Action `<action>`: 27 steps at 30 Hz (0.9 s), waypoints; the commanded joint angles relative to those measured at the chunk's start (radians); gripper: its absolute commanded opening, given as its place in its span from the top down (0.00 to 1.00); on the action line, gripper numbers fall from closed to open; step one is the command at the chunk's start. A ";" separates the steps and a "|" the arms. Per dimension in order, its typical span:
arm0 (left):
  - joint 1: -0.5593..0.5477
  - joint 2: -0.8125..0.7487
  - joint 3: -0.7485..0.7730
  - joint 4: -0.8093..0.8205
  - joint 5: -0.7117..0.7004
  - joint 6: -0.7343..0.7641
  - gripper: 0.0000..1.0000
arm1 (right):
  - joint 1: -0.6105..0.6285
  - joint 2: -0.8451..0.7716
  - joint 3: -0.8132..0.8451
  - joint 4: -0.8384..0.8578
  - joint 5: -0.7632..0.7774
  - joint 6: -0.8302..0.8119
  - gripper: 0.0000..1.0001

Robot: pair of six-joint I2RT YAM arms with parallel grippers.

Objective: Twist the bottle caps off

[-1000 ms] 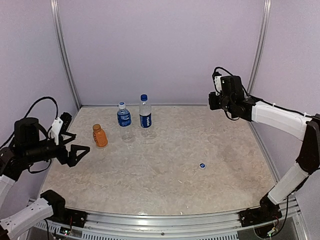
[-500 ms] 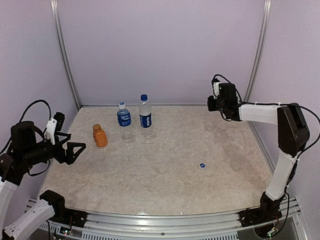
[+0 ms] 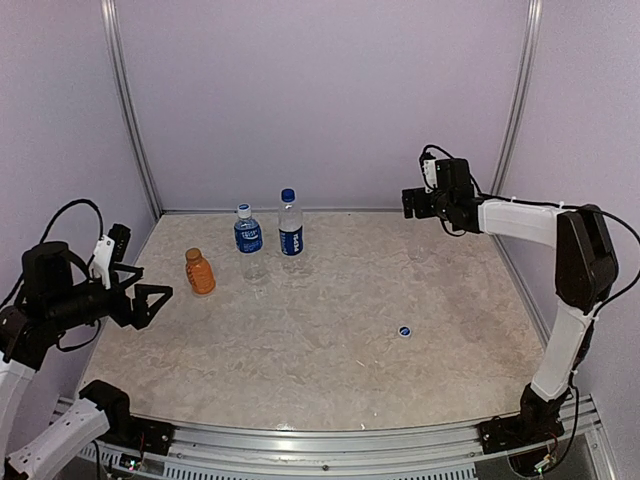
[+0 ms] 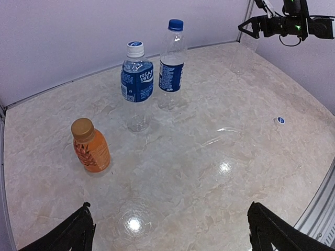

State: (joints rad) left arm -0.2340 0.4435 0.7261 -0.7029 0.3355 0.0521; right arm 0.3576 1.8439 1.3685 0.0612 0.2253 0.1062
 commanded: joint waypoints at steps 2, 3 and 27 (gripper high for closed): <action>0.011 0.025 0.048 0.010 0.000 -0.004 0.01 | -0.003 -0.038 0.092 -0.114 -0.051 -0.024 0.01; 0.010 0.038 0.070 -0.002 0.005 -0.001 0.01 | -0.003 -0.046 0.106 -0.131 -0.058 -0.026 0.01; 0.287 0.961 0.577 -0.121 0.142 0.214 0.01 | 0.318 -0.261 0.156 -0.337 -0.156 0.014 0.01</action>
State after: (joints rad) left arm 0.0872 1.4380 1.4052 -1.0451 0.3767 0.2234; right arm 0.6365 1.6077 1.5028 -0.1955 0.0330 0.0990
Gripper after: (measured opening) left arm 0.988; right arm 0.993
